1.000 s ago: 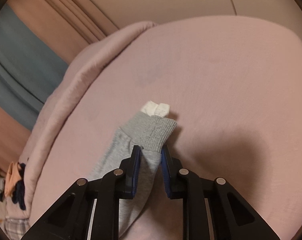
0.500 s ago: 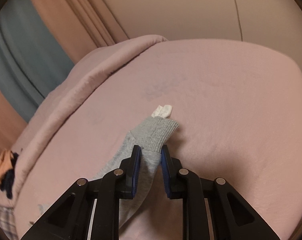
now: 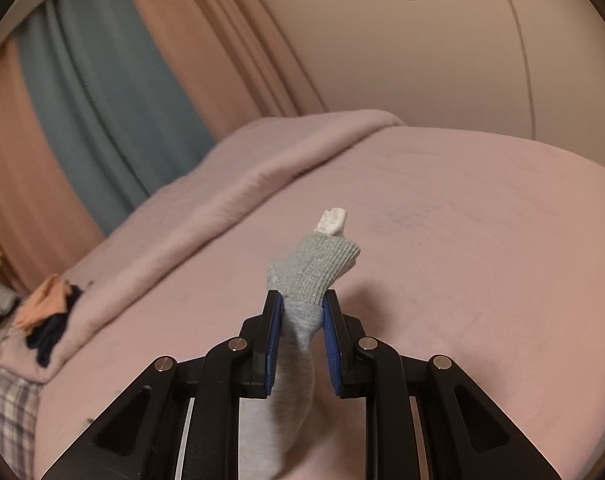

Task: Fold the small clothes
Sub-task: 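Lift the sleeve and carry it across the chest toward the collar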

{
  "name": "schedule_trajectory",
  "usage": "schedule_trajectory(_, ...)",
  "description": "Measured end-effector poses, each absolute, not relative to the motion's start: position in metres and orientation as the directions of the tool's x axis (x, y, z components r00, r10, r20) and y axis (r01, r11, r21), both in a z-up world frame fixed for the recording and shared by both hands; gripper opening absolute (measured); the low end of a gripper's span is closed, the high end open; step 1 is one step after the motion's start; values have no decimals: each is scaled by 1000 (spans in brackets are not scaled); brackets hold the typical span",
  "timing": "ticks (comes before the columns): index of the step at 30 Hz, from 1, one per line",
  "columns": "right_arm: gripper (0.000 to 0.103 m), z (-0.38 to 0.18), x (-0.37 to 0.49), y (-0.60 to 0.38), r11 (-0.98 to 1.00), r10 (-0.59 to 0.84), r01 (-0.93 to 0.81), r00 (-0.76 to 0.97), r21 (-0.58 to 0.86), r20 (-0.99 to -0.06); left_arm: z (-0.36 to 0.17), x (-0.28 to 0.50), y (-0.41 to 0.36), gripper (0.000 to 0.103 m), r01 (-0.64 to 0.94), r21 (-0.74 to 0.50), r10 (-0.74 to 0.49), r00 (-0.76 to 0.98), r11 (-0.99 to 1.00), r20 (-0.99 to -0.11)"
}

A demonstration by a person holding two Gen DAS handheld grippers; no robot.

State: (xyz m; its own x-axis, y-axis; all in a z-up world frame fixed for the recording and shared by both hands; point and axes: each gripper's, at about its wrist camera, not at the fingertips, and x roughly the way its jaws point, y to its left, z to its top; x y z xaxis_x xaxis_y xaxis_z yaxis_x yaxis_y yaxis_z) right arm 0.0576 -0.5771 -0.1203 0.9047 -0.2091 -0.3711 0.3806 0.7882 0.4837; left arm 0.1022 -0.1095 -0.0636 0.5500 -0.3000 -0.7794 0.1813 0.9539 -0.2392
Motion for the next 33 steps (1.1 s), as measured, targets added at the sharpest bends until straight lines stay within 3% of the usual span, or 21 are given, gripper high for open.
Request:
schedule_trajectory(3, 22, -116, 57, -562, 796, -155, 320, 928, 514, -339, -65, 105, -101, 79, 177, -223, -284, 550, 959, -785)
schedule_trajectory(9, 22, -106, 78, -514, 877, -61, 207, 943, 434, -328, -67, 119, -83, 80, 155, -236, -282, 573, 959, -769)
schedule_trajectory(17, 22, -107, 101, -465, 939, 28, 100, 931, 330, -363, -87, 128, -63, 80, 111, -246, -265, 557, 963, -787)
schedule_trajectory(33, 19, -117, 110, -392, 947, 258, -140, 870, 290, -420, -85, 127, -49, 81, 94, -278, -281, 569, 956, -773)
